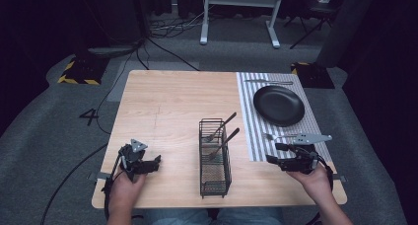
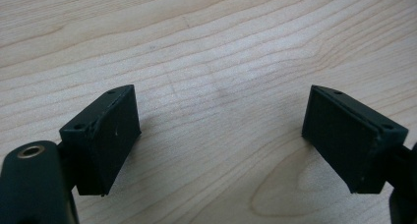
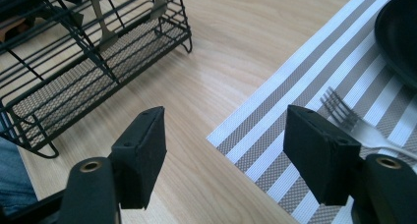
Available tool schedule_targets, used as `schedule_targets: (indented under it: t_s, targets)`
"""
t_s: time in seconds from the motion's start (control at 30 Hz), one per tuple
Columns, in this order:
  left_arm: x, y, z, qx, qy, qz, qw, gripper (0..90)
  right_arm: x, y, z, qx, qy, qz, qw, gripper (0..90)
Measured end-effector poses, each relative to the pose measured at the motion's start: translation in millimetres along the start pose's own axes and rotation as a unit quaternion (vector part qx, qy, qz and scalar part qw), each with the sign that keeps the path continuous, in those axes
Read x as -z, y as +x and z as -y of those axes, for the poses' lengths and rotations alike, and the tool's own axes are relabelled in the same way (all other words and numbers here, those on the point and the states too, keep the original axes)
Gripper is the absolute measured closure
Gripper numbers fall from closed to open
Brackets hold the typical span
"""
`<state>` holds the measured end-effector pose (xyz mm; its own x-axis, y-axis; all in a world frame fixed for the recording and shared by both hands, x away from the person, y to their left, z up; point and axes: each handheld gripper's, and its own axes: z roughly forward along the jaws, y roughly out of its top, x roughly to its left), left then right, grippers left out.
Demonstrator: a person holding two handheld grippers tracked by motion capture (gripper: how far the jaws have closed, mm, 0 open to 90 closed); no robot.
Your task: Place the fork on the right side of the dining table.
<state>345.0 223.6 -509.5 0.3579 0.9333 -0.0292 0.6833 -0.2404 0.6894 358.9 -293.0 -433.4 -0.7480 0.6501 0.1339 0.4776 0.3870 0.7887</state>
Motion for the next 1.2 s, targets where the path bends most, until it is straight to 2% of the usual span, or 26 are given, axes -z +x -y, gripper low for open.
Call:
schedule_targets:
  t_s: [0.43, 0.6, 0.8, 0.83, 1.0, 1.03, 1.13, 1.17, 1.2]
  targets:
    - [0.0, -0.1, 0.0, 0.000, 0.000, 0.000, 1.0000, 14.4, -23.9, 0.6, 23.5, -0.007, 0.032, -0.002, 0.9995, 32.6]
    - [0.0, 0.0, 0.0, 0.000, 0.000, 0.000, 1.0000, 14.4, -37.4, -0.2, 37.2, -0.012, 0.041, 0.004, 0.9991, 32.8]
    - [0.0, 0.0, 0.0, 0.000, 0.000, 0.000, 1.0000, 14.4, -42.9, 0.5, 45.4, -0.025, 0.046, 0.018, 0.9984, 34.3]
    - [0.0, 0.0, 0.0, 0.000, 0.000, 0.000, 1.0000, 14.5, -43.9, 0.8, 48.9, -0.022, 0.044, 0.029, 0.9983, 34.5]
    - [0.1, -0.1, 0.1, 0.001, 0.000, 0.000, 1.0000, 14.4, -45.1, 1.5, 53.8, -0.008, 0.039, 0.037, 0.9985, 34.3]
    - [0.1, -0.1, 0.1, 0.001, 0.000, 0.000, 1.0000, 14.5, -45.1, 2.7, 55.0, 0.002, 0.038, 0.041, 0.9984, 34.1]
    - [0.0, -0.1, 0.0, 0.001, 0.000, 0.000, 1.0000, 14.5, -45.6, 4.3, 56.7, 0.012, 0.034, 0.045, 0.9983, 33.1]
    - [0.1, -0.1, 0.1, 0.001, 0.000, 0.000, 1.0000, 14.4, -46.5, 5.8, 57.9, 0.027, 0.033, 0.052, 0.9977, 31.6]
    - [0.1, -0.1, 0.1, 0.001, 0.000, 0.000, 1.0000, 14.4, -46.5, 5.8, 57.9, 0.027, 0.033, 0.052, 0.9977, 31.6]
